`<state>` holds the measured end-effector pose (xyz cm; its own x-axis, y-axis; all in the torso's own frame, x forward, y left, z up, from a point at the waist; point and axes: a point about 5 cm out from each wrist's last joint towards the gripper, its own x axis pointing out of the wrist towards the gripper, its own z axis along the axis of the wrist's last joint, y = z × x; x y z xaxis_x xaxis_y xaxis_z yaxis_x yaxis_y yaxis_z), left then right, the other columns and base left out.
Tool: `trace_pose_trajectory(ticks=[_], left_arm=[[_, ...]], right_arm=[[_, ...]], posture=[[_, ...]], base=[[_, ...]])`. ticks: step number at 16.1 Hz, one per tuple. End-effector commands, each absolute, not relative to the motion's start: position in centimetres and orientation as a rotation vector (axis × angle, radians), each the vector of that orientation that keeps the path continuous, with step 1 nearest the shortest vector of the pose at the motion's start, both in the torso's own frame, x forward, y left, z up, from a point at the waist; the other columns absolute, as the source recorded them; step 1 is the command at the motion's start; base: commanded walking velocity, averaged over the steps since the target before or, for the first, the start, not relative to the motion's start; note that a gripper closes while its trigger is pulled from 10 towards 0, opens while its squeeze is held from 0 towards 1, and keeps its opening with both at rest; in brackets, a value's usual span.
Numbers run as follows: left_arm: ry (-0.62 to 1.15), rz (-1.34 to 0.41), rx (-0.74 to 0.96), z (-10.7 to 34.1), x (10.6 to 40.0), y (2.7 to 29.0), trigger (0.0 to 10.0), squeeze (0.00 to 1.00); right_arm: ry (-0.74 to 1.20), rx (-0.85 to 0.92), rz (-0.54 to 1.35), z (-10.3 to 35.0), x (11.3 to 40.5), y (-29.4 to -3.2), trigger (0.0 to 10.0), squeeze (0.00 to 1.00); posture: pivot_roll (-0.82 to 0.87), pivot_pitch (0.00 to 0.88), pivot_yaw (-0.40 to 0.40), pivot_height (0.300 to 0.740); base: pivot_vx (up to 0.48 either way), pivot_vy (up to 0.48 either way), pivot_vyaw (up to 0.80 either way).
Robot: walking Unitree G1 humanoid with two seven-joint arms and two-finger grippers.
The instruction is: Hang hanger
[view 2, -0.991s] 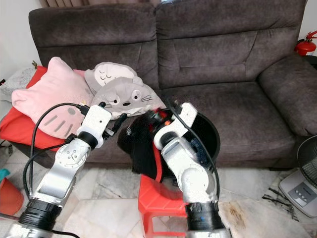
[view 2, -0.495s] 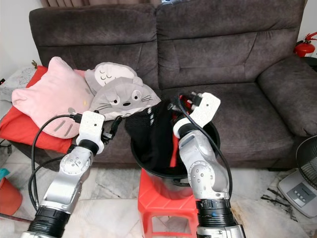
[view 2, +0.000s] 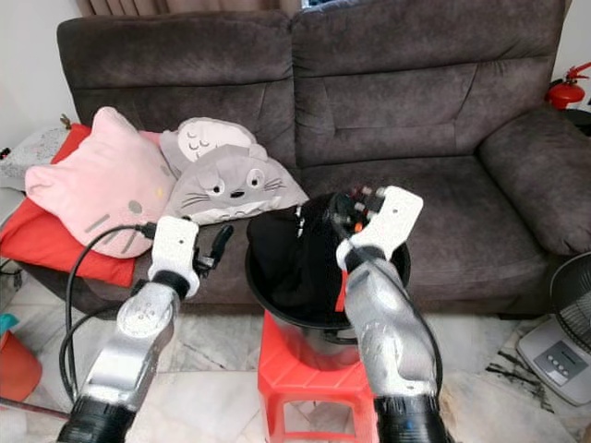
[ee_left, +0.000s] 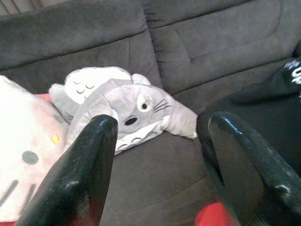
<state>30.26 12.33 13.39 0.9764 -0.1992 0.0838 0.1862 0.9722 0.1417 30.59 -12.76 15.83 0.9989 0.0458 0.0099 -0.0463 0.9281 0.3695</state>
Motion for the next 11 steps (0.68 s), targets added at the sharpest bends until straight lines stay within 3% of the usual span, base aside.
trace_pose_trajectory(ticks=[1, 5, 8, 11], left_arm=[[-0.119, -0.197, 0.122, 13.4, 29.6, 12.8, 10.0, 0.00], [-0.084, -0.162, 0.113, 12.7, 29.0, 13.3, 10.0, 0.00], [-0.073, -0.158, 0.109, 12.5, 28.0, 13.6, 10.0, 0.00], [-0.073, -0.147, 0.107, 12.4, 27.0, 14.1, 10.0, 0.00]], right_arm=[[-0.039, 0.325, 0.002, 15.7, 29.7, -13.1, 10.0, 0.00], [-0.106, 0.141, -0.022, 15.6, 28.2, -13.6, 10.0, 0.00], [-0.149, 0.140, -0.066, 15.5, 27.0, -13.9, 10.0, 0.00], [-0.135, 0.015, -0.112, 14.7, 25.4, -14.3, 10.0, 0.00]], posture=[[-0.06, 0.000, 0.104, 0.740], [-0.06, 0.000, 0.098, 0.740], [-0.06, 0.000, 0.100, 0.740], [-0.05, 0.000, 0.094, 0.740]], base=[[0.000, 0.000, 0.00], [0.000, 0.000, 0.00], [0.000, 0.000, 0.00], [0.000, 0.000, 0.00]])
